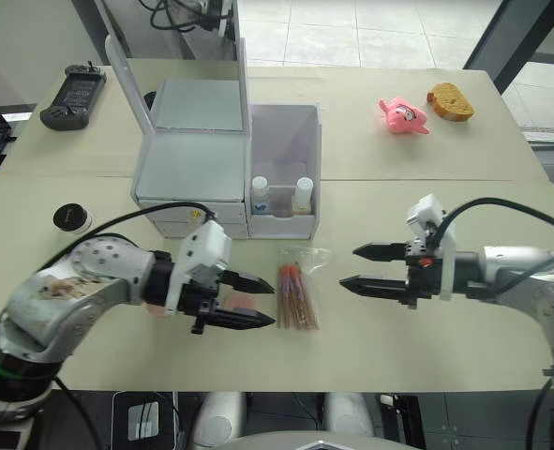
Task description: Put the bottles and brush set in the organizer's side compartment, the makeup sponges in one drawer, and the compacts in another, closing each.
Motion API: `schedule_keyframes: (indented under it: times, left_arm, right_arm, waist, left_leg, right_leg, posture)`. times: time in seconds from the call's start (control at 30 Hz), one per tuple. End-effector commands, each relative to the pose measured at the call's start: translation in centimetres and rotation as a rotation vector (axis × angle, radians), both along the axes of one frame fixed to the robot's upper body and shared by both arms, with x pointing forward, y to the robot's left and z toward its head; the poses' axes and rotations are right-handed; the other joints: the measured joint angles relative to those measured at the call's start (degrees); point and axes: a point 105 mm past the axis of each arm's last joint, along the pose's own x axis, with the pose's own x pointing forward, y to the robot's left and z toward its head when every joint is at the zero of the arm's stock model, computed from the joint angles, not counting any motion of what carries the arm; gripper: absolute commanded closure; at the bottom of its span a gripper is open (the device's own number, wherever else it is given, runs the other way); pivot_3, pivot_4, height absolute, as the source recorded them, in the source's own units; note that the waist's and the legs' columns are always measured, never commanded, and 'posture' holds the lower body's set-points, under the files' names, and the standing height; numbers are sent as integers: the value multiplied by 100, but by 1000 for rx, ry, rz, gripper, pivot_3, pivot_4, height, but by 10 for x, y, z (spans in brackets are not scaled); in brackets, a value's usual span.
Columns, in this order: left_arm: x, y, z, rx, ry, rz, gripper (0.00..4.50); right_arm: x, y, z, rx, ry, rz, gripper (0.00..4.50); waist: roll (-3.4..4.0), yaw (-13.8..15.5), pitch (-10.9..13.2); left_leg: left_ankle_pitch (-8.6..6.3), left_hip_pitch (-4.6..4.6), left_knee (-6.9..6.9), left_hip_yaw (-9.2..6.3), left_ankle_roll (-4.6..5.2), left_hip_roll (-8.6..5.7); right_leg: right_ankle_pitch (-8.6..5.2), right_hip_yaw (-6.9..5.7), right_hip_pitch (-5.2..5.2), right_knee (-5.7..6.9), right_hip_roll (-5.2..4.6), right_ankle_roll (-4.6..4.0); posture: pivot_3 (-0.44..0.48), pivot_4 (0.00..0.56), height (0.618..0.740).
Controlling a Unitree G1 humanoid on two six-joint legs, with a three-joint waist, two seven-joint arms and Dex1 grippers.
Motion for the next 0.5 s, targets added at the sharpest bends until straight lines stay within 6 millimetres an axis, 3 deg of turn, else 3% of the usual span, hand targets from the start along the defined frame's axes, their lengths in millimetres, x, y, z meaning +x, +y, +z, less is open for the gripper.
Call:
schedule_keyframes:
  times: [0.03,0.13,0.2,0.3,0.5]
  left_arm:
    - [11,-12,-17,-7,2,26,3406]
    - [19,-17,-36,8,33,75,4396]
    - [23,-17,-50,49,30,106,4455]
    - [29,-20,-56,54,18,140,4455]
    - [38,-24,-73,121,7,203,4455]
  right_arm:
    - [-10,5,-16,42,187,-38,0]
    - [-13,7,-33,55,337,-78,0]
    - [-12,8,-38,82,400,-106,0]
    - [-2,8,-40,118,422,-171,0]
    - [10,33,-48,194,500,-221,0]
  waist:
    - [0,5,0]
    - [0,18,0]
    - [0,11,0]
    - [0,-1,0]
    - [2,-29,-2]
  left_leg:
    - [0,-1,0,-1,0,0]
    - [-2,-1,0,-5,4,-1]
    - [-2,1,-1,-4,4,-2]
    - [-2,2,-2,-6,4,-1]
    - [-2,8,-1,-9,4,-1]
  right_leg:
    - [-1,0,-1,0,0,-1]
    - [-1,-2,1,-2,0,-1]
    - [-1,-1,0,1,0,-1]
    - [-1,-1,-1,2,3,-2]
    - [-1,-1,4,5,3,-1]
  posture:
    - [0,150,740]
    - [0,150,740]
    - [0,150,740]
    - [0,150,740]
    - [0,150,740]
